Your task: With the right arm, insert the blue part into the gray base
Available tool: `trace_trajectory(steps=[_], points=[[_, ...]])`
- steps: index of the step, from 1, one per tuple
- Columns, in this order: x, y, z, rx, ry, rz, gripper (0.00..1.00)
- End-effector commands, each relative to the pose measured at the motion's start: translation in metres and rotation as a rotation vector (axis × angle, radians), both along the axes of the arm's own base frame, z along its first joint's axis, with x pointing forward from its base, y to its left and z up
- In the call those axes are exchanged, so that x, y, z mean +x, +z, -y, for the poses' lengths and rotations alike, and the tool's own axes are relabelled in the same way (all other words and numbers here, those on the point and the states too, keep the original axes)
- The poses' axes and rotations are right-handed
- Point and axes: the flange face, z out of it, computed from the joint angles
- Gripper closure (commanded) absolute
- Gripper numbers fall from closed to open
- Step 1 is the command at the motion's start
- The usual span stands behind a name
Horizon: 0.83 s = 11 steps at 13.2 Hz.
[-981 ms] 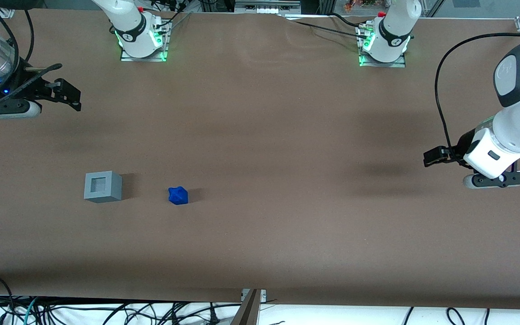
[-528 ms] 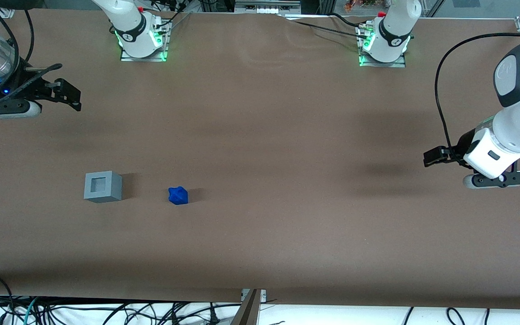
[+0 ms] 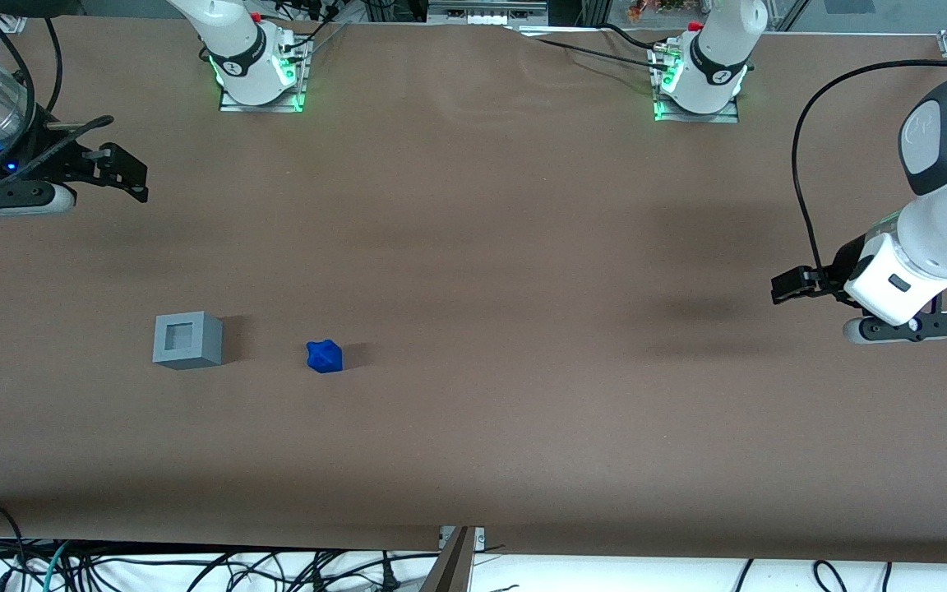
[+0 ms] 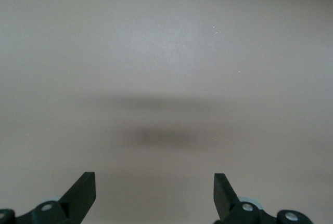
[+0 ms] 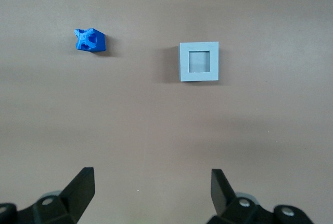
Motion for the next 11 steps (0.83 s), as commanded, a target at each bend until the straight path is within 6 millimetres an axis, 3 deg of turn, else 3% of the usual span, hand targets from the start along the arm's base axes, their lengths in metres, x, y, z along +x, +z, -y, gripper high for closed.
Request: trace_trajectory(steps=[1, 6, 11], points=[[0.001, 0.002, -0.004, -0.009, 0.004, 0.004, 0.01], [0.026, -0.045, -0.040, 0.012, 0.038, -0.014, 0.01], [0.056, -0.128, -0.121, 0.043, 0.056, 0.011, 0.01]])
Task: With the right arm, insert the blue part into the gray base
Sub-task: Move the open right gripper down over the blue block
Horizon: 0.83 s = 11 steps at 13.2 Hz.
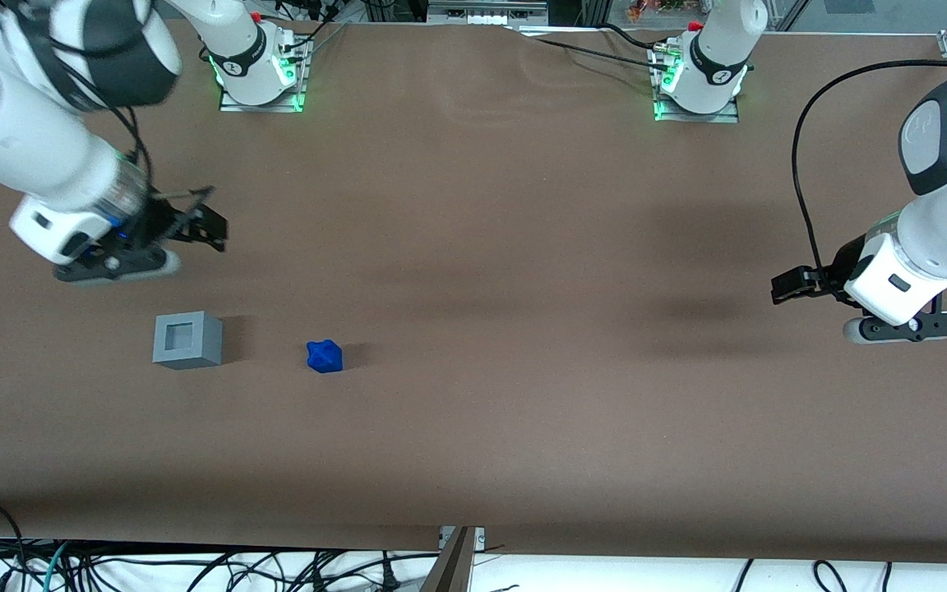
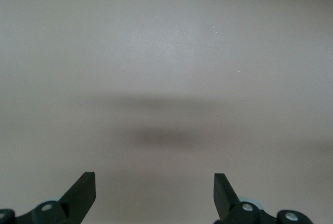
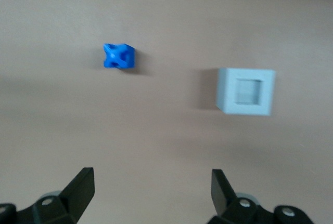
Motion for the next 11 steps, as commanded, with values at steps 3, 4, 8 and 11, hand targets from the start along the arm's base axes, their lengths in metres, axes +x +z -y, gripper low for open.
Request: trace_trajectory(steps=[3, 4, 8, 11], points=[[0.012, -0.069, -0.056, 0.026, 0.004, 0.021, 0.01], [0.017, -0.084, -0.060, 0.031, 0.006, 0.025, 0.01], [0.025, -0.151, -0.101, 0.053, -0.012, 0.066, 0.01], [0.034, -0.192, -0.100, 0.051, -0.008, 0.083, 0.01]])
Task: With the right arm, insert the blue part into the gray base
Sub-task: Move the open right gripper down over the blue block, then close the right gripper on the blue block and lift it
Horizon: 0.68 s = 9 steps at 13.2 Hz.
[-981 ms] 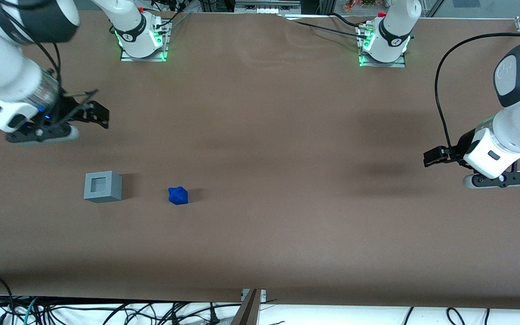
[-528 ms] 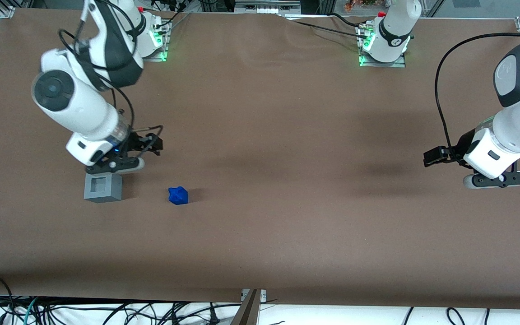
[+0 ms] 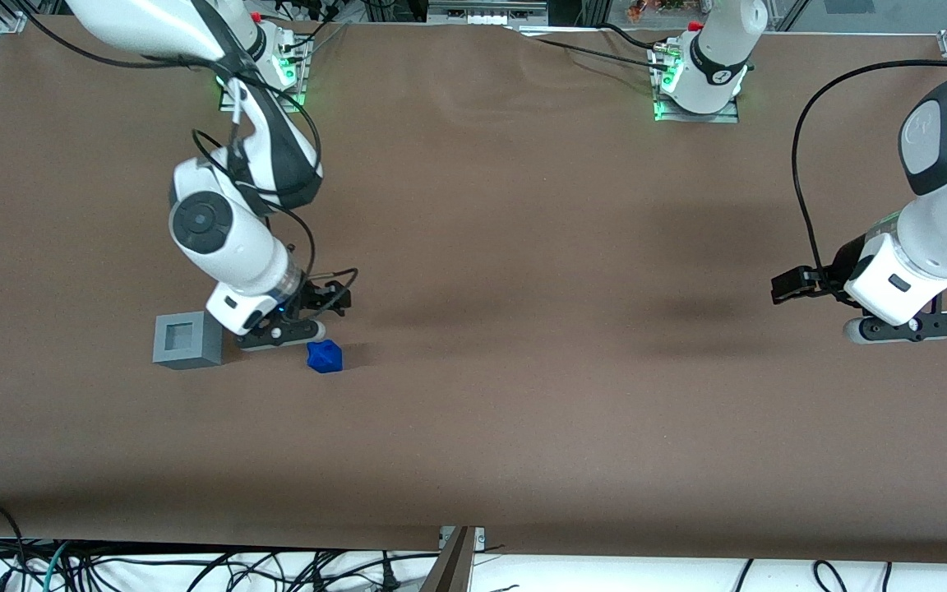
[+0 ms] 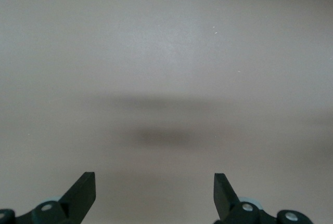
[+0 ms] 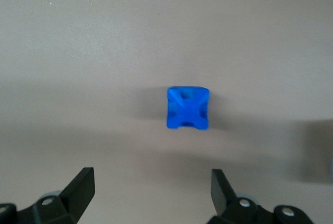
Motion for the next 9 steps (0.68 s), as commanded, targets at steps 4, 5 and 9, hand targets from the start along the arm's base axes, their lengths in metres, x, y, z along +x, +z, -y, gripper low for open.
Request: trace_trajectory(steps=[4, 5, 9], points=[[0.017, -0.057, 0.025, -0.034, -0.044, 0.023, 0.01], [0.019, -0.062, 0.026, -0.036, -0.070, 0.019, 0.01], [0.028, -0.071, 0.017, -0.041, -0.100, 0.028, 0.01]])
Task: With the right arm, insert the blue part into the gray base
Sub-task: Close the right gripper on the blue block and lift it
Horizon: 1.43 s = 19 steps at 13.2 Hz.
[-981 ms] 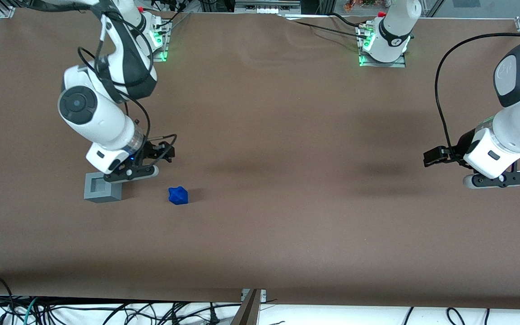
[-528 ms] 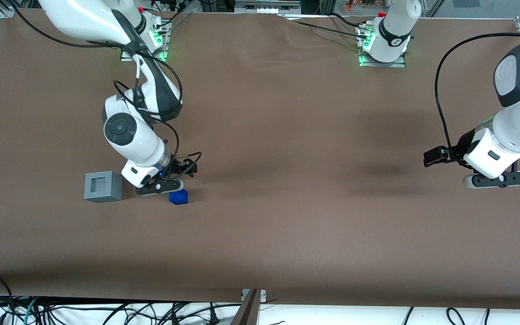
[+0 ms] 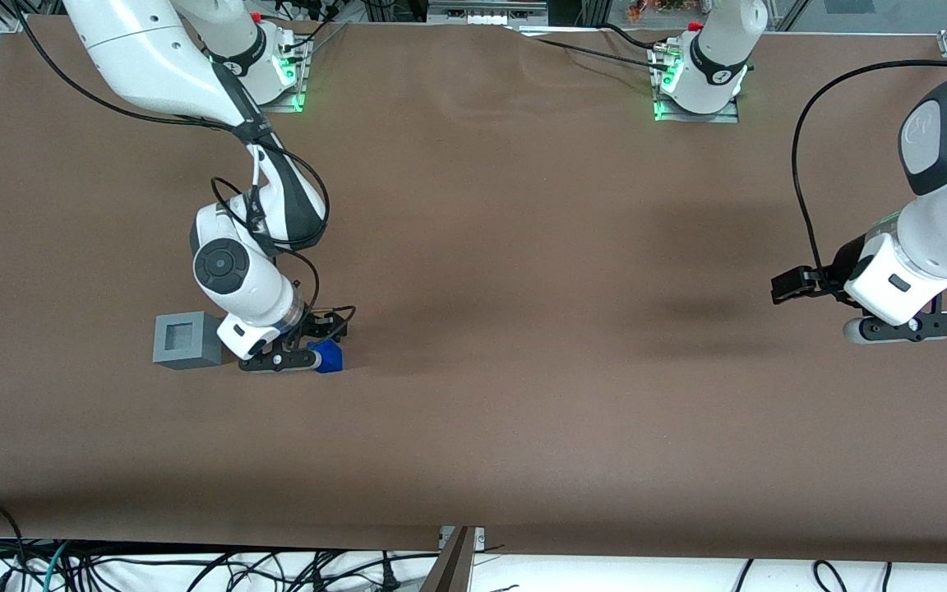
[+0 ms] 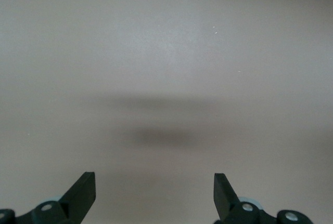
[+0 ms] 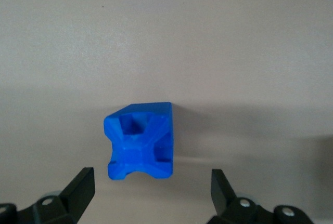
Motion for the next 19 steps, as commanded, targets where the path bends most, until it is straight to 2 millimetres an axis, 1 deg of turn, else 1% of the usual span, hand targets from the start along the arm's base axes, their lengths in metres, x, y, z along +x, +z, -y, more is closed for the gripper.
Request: trace_trajectory(steps=[1, 5, 6, 7, 9, 10, 12, 14, 15, 16, 17, 18, 19], points=[[0.012, -0.002, -0.012, -0.003, -0.015, 0.022, 0.01], [0.018, -0.018, -0.013, -0.004, -0.016, 0.014, 0.02], [0.021, -0.018, -0.014, -0.002, -0.017, 0.018, 0.02], [0.024, -0.019, -0.015, -0.002, -0.014, 0.020, 0.04], [0.026, -0.019, -0.015, -0.002, -0.014, 0.021, 0.10], [0.026, -0.019, -0.014, -0.005, -0.014, 0.021, 0.19], [0.027, -0.018, -0.013, -0.017, 0.001, 0.029, 0.43], [0.027, -0.018, -0.012, -0.025, 0.005, 0.027, 0.69], [0.028, -0.018, -0.009, -0.029, 0.010, 0.027, 0.79], [0.029, -0.015, -0.001, -0.041, 0.011, 0.018, 0.84], [0.032, -0.008, 0.010, -0.061, 0.027, 0.009, 0.85], [0.032, 0.001, 0.018, -0.075, 0.045, -0.008, 0.85], [0.033, 0.017, 0.026, -0.084, 0.051, -0.017, 0.85]])
